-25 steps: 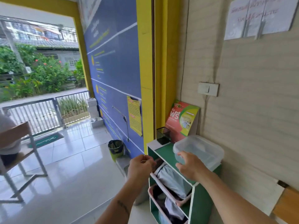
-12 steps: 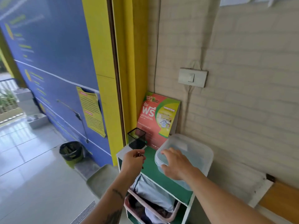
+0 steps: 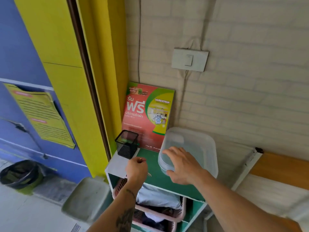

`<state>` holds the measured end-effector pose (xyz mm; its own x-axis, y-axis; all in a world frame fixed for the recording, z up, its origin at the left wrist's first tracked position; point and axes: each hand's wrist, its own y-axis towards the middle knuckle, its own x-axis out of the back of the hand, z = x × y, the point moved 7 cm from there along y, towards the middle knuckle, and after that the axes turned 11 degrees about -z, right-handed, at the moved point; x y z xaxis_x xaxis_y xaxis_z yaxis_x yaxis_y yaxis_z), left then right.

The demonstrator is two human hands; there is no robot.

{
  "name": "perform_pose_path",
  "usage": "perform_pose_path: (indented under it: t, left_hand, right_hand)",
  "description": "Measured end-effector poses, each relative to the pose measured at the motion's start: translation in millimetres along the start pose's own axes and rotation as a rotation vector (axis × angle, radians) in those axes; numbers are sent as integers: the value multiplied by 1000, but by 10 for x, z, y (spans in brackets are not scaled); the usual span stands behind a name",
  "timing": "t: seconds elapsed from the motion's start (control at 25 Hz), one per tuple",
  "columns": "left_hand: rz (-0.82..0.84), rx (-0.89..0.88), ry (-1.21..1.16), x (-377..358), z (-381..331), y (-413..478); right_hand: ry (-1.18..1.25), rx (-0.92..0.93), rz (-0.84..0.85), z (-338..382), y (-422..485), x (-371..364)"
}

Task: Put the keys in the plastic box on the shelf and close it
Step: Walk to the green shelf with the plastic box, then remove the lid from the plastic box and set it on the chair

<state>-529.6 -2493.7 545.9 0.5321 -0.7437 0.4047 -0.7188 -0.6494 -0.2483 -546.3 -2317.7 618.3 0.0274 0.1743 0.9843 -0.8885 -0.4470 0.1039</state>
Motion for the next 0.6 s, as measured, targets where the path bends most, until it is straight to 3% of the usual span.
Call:
perform_pose_path:
  t: [0.2,0.36,0.6]
  left_hand:
    - [199,-101,67,-185,-185,163]
    - [192,-152,185,-102,-203,181]
    - [257,-130,5,-231,-139,-47]
  right_hand:
    - [26,-45,-20,-12,-27,-12]
    - [30,-68,-50,-75,-37,-47]
    - [-110,-88,-116,-156,-53,-78]
